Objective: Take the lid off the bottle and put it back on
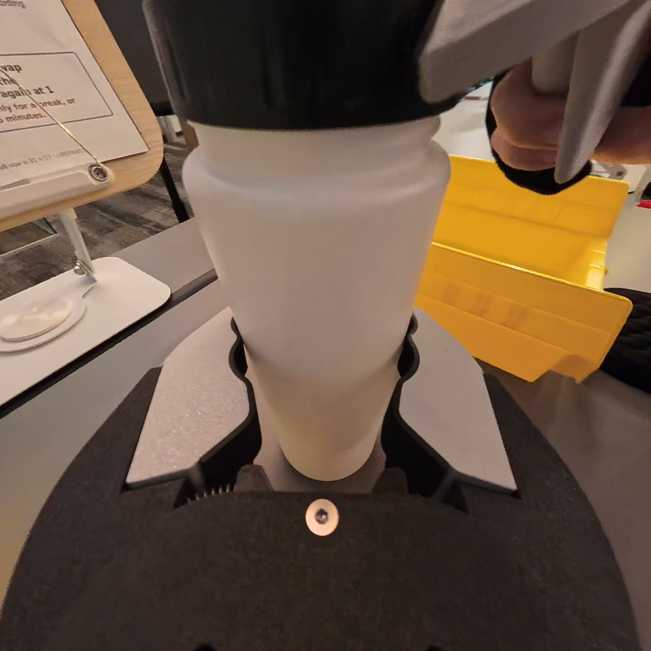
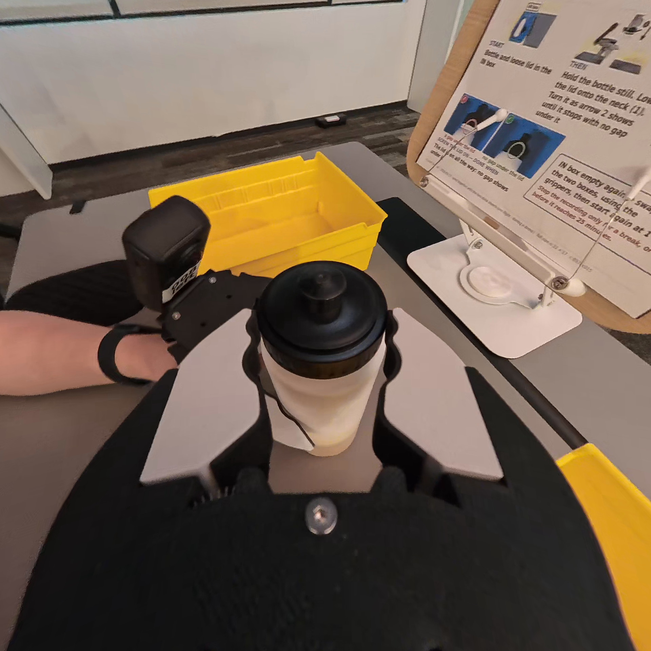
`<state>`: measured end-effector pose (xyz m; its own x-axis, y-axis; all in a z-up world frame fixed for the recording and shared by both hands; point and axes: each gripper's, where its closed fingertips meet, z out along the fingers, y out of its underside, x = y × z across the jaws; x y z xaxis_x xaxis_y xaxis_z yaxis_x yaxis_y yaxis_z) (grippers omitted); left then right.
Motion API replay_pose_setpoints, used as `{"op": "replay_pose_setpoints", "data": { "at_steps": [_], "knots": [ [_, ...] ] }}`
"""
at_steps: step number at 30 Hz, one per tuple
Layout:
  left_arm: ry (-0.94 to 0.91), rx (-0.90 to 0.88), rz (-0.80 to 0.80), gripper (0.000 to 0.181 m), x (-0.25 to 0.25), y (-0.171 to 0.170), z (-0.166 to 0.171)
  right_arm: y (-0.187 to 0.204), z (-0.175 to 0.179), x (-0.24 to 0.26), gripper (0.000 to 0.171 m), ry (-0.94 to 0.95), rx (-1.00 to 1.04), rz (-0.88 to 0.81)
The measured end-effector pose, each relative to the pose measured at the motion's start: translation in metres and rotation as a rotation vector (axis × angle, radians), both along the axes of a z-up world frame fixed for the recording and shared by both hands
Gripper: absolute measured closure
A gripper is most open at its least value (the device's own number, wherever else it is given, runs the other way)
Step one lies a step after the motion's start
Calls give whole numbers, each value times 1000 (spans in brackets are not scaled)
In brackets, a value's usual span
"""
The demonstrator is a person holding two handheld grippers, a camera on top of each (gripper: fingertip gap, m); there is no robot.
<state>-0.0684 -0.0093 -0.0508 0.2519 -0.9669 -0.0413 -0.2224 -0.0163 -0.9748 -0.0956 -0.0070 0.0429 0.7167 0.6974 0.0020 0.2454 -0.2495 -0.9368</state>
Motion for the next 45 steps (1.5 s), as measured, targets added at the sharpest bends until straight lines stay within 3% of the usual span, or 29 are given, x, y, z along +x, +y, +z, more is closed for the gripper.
{"op": "replay_pose_setpoints", "data": {
  "at_steps": [8, 13, 16, 24, 30, 33, 40, 45],
  "knots": [
    [-17, -6, -250, 95, 9, -34, 0, -24, 10, -3, 101, 95, 57, 283],
    [-6, -5, -274, 95, 9, -38, -1, -29, 9, -3, 100, 73, 54, 309],
    [0, -7, -292, 95, 8, -39, -1, -33, 7, -7, 91, 67, 43, 337],
    [38, -14, -206, 95, 11, -33, -2, -26, 6, -1, 98, 13, 40, 245],
    [76, -29, 67, 95, 7, -9, -3, -3, 5, 1, 98, 30, 30, -3],
    [85, -32, 78, 96, 4, -5, -3, 2, 6, -2, 98, 17, 52, -85],
    [59, -32, -119, 96, 11, -23, -3, -10, -7, 0, 90, -46, 35, 110],
    [63, -29, -130, 96, 11, -24, -3, -15, -5, -2, 93, -50, 85, 178]
  ]
}}
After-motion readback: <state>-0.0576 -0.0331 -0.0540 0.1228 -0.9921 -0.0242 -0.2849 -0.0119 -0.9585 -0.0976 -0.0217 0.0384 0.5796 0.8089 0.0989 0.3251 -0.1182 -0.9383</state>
